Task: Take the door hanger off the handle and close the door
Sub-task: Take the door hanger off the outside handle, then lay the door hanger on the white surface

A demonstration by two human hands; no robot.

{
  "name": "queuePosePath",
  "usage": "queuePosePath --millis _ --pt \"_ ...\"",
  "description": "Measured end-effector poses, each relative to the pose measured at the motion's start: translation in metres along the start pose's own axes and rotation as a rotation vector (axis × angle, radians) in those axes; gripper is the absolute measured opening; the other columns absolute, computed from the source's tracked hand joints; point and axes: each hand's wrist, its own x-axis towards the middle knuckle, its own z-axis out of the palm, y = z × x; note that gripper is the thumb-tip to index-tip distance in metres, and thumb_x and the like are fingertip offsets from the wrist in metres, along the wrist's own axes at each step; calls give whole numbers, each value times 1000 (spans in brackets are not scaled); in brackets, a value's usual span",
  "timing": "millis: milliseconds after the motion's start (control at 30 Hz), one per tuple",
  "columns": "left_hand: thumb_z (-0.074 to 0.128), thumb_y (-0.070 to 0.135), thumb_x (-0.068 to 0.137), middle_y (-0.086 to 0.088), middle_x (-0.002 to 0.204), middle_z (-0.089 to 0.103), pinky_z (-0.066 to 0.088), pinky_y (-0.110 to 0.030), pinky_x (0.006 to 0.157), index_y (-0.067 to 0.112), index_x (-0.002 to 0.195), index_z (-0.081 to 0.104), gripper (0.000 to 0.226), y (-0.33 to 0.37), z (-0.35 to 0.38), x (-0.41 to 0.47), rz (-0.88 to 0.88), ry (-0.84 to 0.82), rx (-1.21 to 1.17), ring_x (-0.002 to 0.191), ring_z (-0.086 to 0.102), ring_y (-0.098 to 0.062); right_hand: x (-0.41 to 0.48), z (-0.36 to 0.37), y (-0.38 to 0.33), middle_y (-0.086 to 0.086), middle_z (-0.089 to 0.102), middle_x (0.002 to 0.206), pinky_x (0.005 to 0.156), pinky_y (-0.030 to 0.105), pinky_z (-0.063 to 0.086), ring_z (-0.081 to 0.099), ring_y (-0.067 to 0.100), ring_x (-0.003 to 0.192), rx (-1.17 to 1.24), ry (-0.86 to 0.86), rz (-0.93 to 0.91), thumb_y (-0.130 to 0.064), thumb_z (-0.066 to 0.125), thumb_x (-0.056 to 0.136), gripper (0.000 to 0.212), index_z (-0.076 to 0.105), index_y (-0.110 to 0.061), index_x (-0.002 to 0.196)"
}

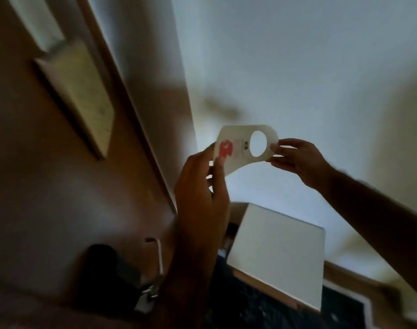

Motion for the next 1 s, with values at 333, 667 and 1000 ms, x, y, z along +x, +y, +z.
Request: queuePosePath --millis 333,667,1000 --pt "74 13 95 -19 99 80 63 -43 80 3 108 77 17 -287 224 -140 -771 -353 208 93 77 -36 64 -160 300 26 73 84 63 29 56 66 27 64 -205 354 444 -5 86 83 23 77 8 100" --pt "65 18 100 -20 115 77 62 -44 91 4 118 76 26 -441 342 -269 -1013 -701 369 105 73 -39 68 -216 522 12 76 104 93 53 62 74 31 93 -505 366 633 -22 80 93 35 71 -4 122" --pt "52 29 109 -17 161 46 43 -38 117 8 160 35 59 -481 370 -300 -1025 -1008 474 146 48 -34 61 -215 575 0 55 139 108 50 44 54 28 127 -484 292 601 -79 52 88 83 44 -26 151"
